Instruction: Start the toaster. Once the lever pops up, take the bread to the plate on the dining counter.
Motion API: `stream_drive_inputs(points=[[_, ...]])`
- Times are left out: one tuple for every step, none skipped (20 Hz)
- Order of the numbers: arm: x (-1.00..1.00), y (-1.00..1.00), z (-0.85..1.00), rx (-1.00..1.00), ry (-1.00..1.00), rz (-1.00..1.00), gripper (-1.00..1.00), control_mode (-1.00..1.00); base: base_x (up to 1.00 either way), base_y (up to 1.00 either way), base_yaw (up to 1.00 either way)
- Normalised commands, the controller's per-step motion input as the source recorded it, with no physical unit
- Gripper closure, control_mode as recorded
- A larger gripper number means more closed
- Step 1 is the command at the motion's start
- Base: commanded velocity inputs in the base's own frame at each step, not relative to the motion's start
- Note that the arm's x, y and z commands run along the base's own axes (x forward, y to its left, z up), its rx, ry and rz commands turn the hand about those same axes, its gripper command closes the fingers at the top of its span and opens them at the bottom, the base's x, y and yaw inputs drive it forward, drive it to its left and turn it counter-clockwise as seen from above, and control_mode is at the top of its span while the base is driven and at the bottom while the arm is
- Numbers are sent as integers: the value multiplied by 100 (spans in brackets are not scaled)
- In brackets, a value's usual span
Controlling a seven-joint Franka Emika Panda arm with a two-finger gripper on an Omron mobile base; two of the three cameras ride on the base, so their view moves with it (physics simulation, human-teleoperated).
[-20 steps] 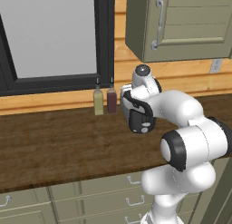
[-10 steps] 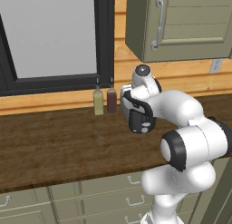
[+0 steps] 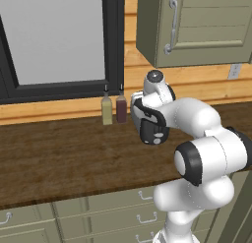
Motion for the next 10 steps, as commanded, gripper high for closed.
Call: stream_drive_inputs(points=[[0,0,0,0,0,0,-100,-100,0,0,0],[0,0,0,0,0,0,-100,-100,0,0,0],[0,0,0,0,0,0,-100,-100,0,0,0],[0,0,0,0,0,0,-100,-100,0,0,0],[0,0,0,0,0,0,-100,-100,0,0,0],[0,0,0,0,0,0,-100,-100,0,0,0],[0,0,0,0,0,0,-100,-100,0,0,0],[0,0,0,0,0,0,-100,-100,0,0,0],[0,0,0,0,0,0,-100,-100,0,0,0],[0,0,0,0,0,0,-100,-100,0,0,0]])
